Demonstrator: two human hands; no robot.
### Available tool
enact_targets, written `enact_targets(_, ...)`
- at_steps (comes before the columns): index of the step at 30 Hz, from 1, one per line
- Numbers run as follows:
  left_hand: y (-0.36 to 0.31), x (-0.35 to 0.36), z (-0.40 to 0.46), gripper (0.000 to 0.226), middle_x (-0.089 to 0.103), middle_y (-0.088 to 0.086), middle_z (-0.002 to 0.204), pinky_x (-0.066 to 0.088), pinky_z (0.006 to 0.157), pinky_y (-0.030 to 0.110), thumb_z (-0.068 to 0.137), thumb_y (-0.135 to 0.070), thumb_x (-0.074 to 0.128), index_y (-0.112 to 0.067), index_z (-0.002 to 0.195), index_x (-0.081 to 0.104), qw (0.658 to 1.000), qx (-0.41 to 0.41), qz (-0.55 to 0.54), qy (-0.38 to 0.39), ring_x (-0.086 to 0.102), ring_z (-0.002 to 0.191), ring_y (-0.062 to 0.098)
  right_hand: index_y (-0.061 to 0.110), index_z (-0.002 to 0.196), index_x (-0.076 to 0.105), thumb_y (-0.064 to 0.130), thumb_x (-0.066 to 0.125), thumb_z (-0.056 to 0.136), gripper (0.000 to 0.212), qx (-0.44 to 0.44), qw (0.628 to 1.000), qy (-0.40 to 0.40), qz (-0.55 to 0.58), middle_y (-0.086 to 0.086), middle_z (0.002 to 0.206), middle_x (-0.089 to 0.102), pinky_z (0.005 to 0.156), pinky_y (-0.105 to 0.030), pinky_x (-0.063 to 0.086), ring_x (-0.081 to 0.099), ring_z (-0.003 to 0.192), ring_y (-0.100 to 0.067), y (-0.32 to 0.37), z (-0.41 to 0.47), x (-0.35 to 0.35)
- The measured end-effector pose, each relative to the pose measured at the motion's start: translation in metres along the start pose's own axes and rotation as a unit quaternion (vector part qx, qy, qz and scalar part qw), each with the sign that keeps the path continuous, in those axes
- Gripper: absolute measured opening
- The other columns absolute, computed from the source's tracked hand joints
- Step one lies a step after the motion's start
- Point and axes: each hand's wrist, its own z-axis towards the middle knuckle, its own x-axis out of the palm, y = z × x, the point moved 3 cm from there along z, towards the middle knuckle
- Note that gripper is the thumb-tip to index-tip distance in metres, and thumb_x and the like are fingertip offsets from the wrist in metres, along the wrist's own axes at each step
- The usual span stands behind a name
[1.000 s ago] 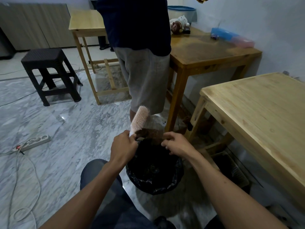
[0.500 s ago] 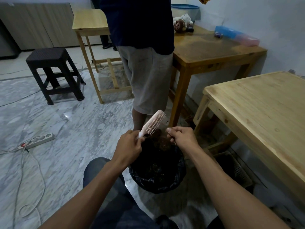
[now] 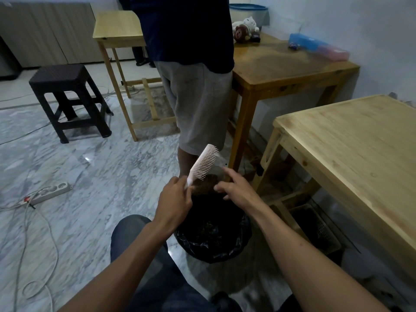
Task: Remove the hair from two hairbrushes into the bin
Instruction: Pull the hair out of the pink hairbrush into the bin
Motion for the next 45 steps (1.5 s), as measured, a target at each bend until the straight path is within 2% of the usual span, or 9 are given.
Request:
enact_targets(4, -0.003, 0.002, -0.005, 0.029, 0.045, -0.001, 0.083, 0.026, 0.055, 0.015, 0.089, -0.006, 0.059, -0.009, 0.118, 0.062, 0.995, 0.061, -0.028, 0.068, 0.039, 0.064, 0.01, 0.024, 0.119, 0.071, 0.026, 0.072, 0.095, 0.024, -0.023, 0.987, 0.041, 0.153, 0.007, 0.104, 0.077, 0.065, -0.024, 0.05, 0.069, 0.082, -0.016, 0.012, 0.002, 0.003)
enact_targets(8, 0.002, 0.006, -0.006, 0.04, 0.046, -0.003, 0.084, 0.032, 0.057, 0.011, 0.091, -0.008, 0.056, -0.011, 0.13, 0.057, 0.993, 0.071, -0.037, 0.091, 0.044, 0.065, 0.008, 0.011, 0.095, 0.08, 0.028, 0.079, 0.091, 0.017, -0.013, 0.992, -0.008, 0.129, 0.003, 0.077, 0.073, 0.058, -0.016, 0.05, 0.062, 0.068, -0.008, 0.005, 0.002, 0.001)
enact_targets(18, 0.015, 0.0, -0.003, 0.022, 0.051, 0.003, 0.087, 0.032, 0.052, 0.031, 0.098, -0.022, 0.05, -0.019, 0.119, 0.056, 0.995, -0.059, 0.078, 0.033, 0.052, 0.067, 0.025, 0.014, 0.09, 0.082, 0.021, 0.078, 0.092, 0.008, 0.014, 0.973, -0.124, 0.193, -0.002, 0.077, 0.074, 0.068, -0.024, 0.053, 0.06, 0.065, -0.01, -0.009, -0.005, -0.019)
enact_targets(24, 0.005, -0.002, -0.005, 0.015, 0.054, -0.001, 0.082, 0.026, 0.049, 0.03, 0.094, -0.017, 0.051, -0.019, 0.107, 0.057, 0.996, -0.059, 0.06, 0.024, 0.049, 0.064, 0.02, 0.023, 0.144, 0.06, 0.019, 0.061, 0.102, 0.042, 0.135, 0.986, 0.024, -0.096, -0.001, 0.12, 0.066, 0.069, -0.027, 0.06, 0.07, 0.096, -0.017, -0.011, -0.001, -0.008)
enact_targets(31, 0.0, -0.009, -0.005, 0.02, 0.061, -0.004, 0.084, 0.034, 0.051, 0.033, 0.089, -0.015, 0.053, -0.021, 0.107, 0.059, 0.998, -0.045, 0.036, 0.02, 0.054, 0.068, 0.022, 0.018, 0.144, 0.059, 0.029, 0.06, 0.092, 0.053, 0.105, 0.978, -0.088, -0.157, -0.004, 0.143, 0.06, 0.104, -0.036, 0.049, 0.059, 0.129, -0.028, 0.014, 0.01, -0.012)
enact_targets(34, -0.004, -0.01, -0.006, 0.028, 0.064, -0.006, 0.09, 0.042, 0.054, 0.035, 0.089, -0.016, 0.055, -0.028, 0.114, 0.06, 1.0, -0.001, 0.007, 0.029, 0.056, 0.071, 0.02, 0.029, 0.142, 0.058, 0.03, 0.072, 0.08, 0.064, 0.066, 0.997, -0.029, 0.016, 0.005, 0.135, 0.066, 0.103, -0.035, 0.047, 0.061, 0.128, -0.022, 0.016, 0.014, -0.006)
enact_targets(38, -0.006, -0.011, -0.007, 0.029, 0.066, -0.006, 0.091, 0.05, 0.062, 0.041, 0.09, -0.018, 0.059, -0.028, 0.117, 0.062, 0.999, 0.032, -0.029, 0.027, 0.058, 0.075, 0.02, 0.02, 0.107, 0.071, 0.018, 0.072, 0.095, 0.012, 0.02, 0.979, 0.019, 0.203, -0.002, 0.101, 0.078, 0.08, -0.027, 0.058, 0.074, 0.097, -0.019, 0.013, 0.014, 0.001)
enact_targets(41, -0.001, -0.011, -0.005, 0.026, 0.065, -0.008, 0.085, 0.047, 0.059, 0.038, 0.088, -0.021, 0.058, -0.03, 0.112, 0.064, 0.998, 0.03, -0.043, 0.037, 0.056, 0.071, 0.018, 0.013, 0.087, 0.077, 0.013, 0.074, 0.095, 0.009, -0.017, 0.985, -0.04, 0.165, 0.0, 0.074, 0.077, 0.062, -0.018, 0.057, 0.068, 0.068, -0.011, 0.009, 0.008, -0.004)
enact_targets(45, 0.004, -0.014, -0.002, 0.017, 0.06, -0.006, 0.076, 0.038, 0.052, 0.034, 0.088, -0.018, 0.057, -0.025, 0.102, 0.063, 1.0, 0.001, -0.003, 0.024, 0.054, 0.063, 0.019, 0.017, 0.086, 0.081, 0.015, 0.073, 0.096, 0.013, 0.001, 0.989, -0.099, 0.111, -0.003, 0.077, 0.078, 0.067, -0.024, 0.055, 0.068, 0.069, -0.011, 0.002, 0.006, -0.013)
